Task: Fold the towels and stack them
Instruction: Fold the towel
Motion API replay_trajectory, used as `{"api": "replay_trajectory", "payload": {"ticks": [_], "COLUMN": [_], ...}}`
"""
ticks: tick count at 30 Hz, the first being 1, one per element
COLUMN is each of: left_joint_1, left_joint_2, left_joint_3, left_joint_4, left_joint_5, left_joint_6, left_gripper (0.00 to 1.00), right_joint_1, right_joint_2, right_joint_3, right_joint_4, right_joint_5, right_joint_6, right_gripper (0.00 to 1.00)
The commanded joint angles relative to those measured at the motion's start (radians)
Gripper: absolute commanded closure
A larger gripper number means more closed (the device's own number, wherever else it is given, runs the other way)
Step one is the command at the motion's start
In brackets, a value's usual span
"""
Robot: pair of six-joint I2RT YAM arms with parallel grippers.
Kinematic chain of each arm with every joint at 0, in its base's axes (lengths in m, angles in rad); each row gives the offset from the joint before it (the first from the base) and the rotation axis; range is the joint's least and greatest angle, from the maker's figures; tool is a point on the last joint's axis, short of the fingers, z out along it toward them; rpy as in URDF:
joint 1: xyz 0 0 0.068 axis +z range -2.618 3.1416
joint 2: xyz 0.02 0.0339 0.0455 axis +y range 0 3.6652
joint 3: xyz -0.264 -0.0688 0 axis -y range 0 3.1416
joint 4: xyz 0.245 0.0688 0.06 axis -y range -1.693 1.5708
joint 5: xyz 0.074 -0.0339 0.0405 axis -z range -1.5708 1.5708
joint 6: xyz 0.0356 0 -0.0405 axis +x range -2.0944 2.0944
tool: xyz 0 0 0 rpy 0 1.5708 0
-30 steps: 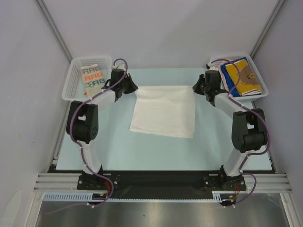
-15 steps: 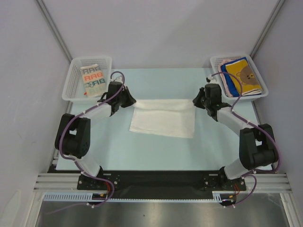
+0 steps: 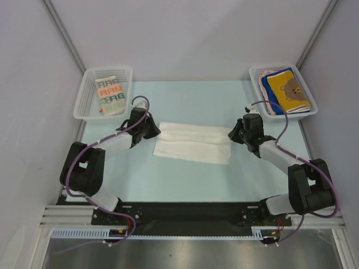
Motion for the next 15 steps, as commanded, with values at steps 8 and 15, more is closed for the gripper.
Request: {"api": "replay_trajectory", "payload": {"ticks": [8,15], "left_joint_1": [-0.016,-0.022], "left_joint_2": [-0.162,-0.269], "left_joint_3": [-0.088,-0.024], "left_joint_4": [-0.021,-0.160], "left_joint_5": [-0.113,-0.174], "left_joint_6": [-0.021,-0.038], "left_gripper": [0.57,0.57], "right_joint_1": [0.005,0.008], "right_joint_2": [-0.157,-0.225], "right_joint_3": [-0.055,-0.008], "right_joint_4": [-0.067,-0.195], "right_joint_5": [0.012,0.033], "right_joint_6": [0.024,0.046], "right_gripper": [0.50,0.42]}}
